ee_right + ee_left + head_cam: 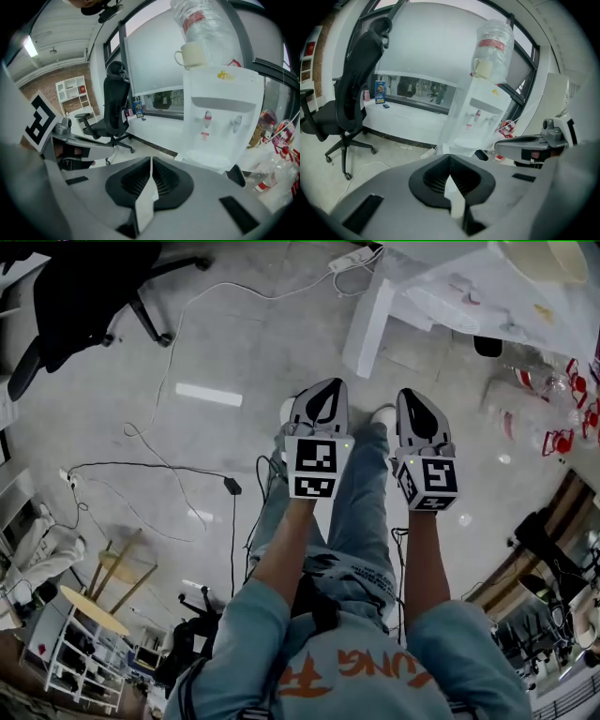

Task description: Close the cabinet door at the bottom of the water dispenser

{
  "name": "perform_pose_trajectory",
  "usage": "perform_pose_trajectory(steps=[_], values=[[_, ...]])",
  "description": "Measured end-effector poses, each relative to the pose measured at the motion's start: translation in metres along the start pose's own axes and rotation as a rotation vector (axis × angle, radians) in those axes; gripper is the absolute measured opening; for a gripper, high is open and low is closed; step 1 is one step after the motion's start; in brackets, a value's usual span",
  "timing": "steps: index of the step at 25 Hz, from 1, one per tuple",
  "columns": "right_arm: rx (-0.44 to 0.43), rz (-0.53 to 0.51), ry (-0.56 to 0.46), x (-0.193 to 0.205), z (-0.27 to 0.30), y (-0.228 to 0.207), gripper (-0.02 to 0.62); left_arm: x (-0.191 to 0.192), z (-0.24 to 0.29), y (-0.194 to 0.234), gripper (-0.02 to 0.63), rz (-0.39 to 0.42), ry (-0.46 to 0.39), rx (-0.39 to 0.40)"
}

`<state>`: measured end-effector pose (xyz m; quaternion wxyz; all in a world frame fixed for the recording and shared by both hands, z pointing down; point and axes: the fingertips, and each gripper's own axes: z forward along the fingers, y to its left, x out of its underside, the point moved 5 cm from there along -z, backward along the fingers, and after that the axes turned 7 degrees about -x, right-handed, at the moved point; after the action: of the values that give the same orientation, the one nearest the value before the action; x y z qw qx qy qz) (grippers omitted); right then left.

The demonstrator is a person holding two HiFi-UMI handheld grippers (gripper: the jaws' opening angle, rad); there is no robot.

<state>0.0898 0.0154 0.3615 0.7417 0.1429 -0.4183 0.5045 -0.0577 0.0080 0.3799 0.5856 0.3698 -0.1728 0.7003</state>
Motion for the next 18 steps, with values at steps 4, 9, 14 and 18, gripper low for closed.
perform_pose_trajectory(steps=[4,9,14,18], values=[[-0.02,0.012,0.03,0.037,0.028,-0.001,0.031,0.023,0.029,0.009,0.008,0.02,0.016,0.009],[-0.025,0.017,0.068,0.083,0.05,-0.007,0.031,0.055,0.052,0.014,0.008,0.022,0.035,0.02],[-0.016,0.026,0.088,0.116,0.069,-0.007,0.031,0.086,0.068,0.018,0.008,0.046,0.062,0.038],[0.013,0.069,0.085,0.131,0.082,-0.007,0.031,0.106,0.078,0.022,0.008,0.062,0.081,0.043]])
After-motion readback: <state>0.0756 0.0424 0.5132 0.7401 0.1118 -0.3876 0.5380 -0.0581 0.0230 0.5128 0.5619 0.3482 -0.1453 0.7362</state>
